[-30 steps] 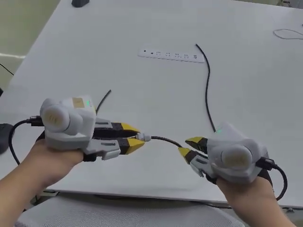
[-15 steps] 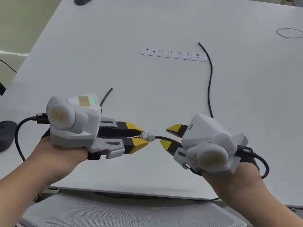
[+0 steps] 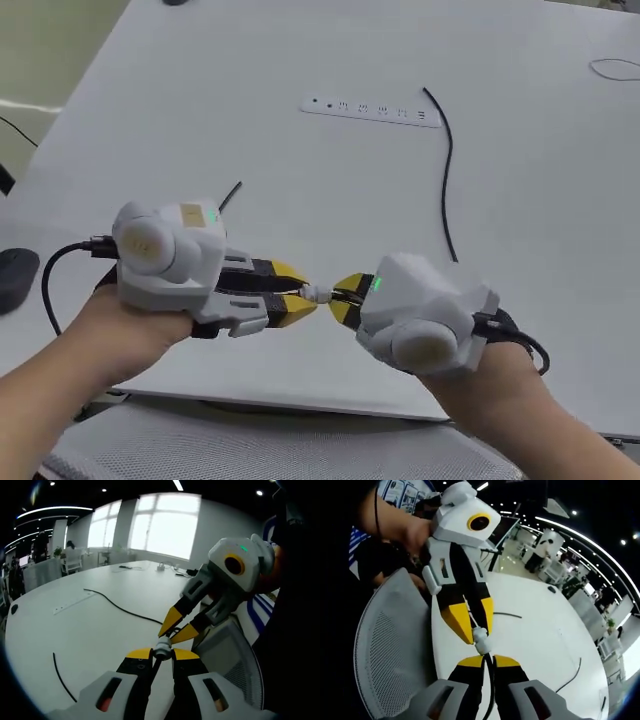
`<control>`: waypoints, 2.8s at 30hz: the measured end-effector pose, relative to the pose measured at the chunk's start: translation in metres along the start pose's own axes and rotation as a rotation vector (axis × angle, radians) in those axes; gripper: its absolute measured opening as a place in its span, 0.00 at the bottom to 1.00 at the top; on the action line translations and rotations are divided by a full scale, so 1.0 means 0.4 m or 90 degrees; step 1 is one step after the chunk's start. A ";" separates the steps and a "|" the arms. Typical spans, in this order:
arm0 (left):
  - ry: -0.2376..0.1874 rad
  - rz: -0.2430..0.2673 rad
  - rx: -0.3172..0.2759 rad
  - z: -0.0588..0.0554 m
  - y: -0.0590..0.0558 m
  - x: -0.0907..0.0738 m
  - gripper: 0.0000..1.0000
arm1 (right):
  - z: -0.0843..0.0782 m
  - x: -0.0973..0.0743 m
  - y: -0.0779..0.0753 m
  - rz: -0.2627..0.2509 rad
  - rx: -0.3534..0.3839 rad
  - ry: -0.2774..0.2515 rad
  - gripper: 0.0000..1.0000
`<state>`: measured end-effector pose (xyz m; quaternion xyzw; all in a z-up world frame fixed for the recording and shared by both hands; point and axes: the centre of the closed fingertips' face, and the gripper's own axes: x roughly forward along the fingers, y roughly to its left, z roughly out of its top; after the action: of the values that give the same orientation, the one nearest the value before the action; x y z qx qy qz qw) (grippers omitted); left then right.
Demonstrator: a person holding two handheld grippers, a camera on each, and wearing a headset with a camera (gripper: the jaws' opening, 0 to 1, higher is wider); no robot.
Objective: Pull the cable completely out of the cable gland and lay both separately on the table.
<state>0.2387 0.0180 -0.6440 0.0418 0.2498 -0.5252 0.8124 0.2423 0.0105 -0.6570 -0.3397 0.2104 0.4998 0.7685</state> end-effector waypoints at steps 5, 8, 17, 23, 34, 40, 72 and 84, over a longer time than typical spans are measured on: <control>-0.001 -0.001 -0.003 -0.002 0.000 0.000 0.15 | -0.002 -0.001 0.001 -0.002 0.020 -0.004 0.00; -0.003 -0.001 -0.004 -0.001 -0.001 0.000 0.15 | -0.005 -0.002 -0.001 -0.003 0.038 -0.007 0.00; -0.001 -0.003 0.000 -0.001 -0.005 0.006 0.15 | -0.017 -0.004 -0.003 -0.010 0.092 -0.021 0.00; 0.005 -0.005 0.004 -0.001 -0.007 0.010 0.15 | -0.033 -0.003 -0.009 -0.019 0.131 -0.022 0.00; -0.008 -0.001 0.000 0.015 0.003 -0.003 0.15 | -0.112 -0.004 -0.046 -0.057 0.200 0.007 0.00; -0.015 0.002 0.001 0.025 0.005 -0.005 0.15 | -0.161 0.002 -0.066 -0.076 0.257 0.018 0.00; -0.026 0.034 -0.011 0.014 0.018 -0.029 0.15 | -0.233 -0.014 -0.051 -0.091 0.325 0.024 0.00; -0.024 0.041 -0.020 0.014 0.027 -0.037 0.15 | -0.210 -0.035 -0.043 -0.080 0.299 0.017 0.03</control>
<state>0.2453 0.0332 -0.6346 0.0272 0.2415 -0.4956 0.8339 0.2534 -0.0643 -0.6996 -0.1706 0.3097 0.3838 0.8531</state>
